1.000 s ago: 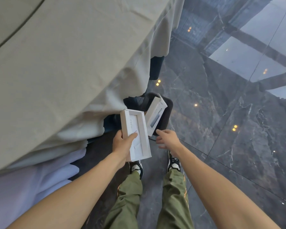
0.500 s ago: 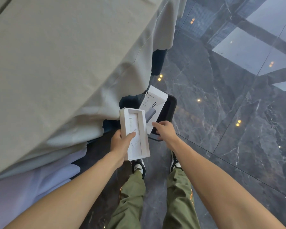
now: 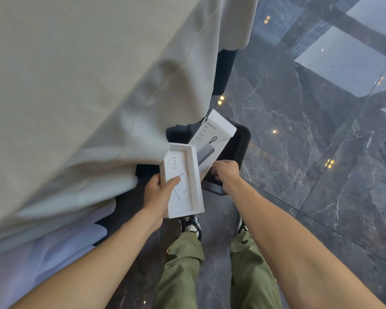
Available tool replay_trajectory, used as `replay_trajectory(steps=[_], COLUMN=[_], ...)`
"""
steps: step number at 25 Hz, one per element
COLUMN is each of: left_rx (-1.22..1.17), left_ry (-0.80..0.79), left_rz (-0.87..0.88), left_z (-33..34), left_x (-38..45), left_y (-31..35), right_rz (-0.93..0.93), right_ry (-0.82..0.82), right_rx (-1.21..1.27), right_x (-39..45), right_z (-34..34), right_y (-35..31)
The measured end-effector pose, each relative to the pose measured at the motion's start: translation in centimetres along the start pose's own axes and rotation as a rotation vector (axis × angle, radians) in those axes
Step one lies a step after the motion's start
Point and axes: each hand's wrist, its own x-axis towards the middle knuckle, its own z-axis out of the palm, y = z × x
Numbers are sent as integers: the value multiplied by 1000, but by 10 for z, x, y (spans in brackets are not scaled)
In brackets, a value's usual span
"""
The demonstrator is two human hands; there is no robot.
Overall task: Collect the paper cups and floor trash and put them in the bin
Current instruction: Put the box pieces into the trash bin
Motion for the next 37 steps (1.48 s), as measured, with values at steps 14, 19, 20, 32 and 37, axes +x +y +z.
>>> replay_trajectory(steps=[14, 19, 20, 32, 37], left_rx=[-11, 12, 8, -19, 48], left_ry=[88, 46, 44, -109, -145], left_rz=[54, 35, 38, -28, -102], left_z=[13, 26, 28, 52, 57], left_x=[-11, -33, -35, -44, -42], left_y=[8, 10, 11, 13, 0], right_rz=[-304, -279, -283, -55, -254], right_ry=[238, 80, 58, -562, -84], right_rx=[-226, -637, -586, -60, -140], right_x=[-25, -28, -33, -89, -67], right_z=[-40, -68, -68, -80, -83], right_y=[6, 0, -6, 25, 20])
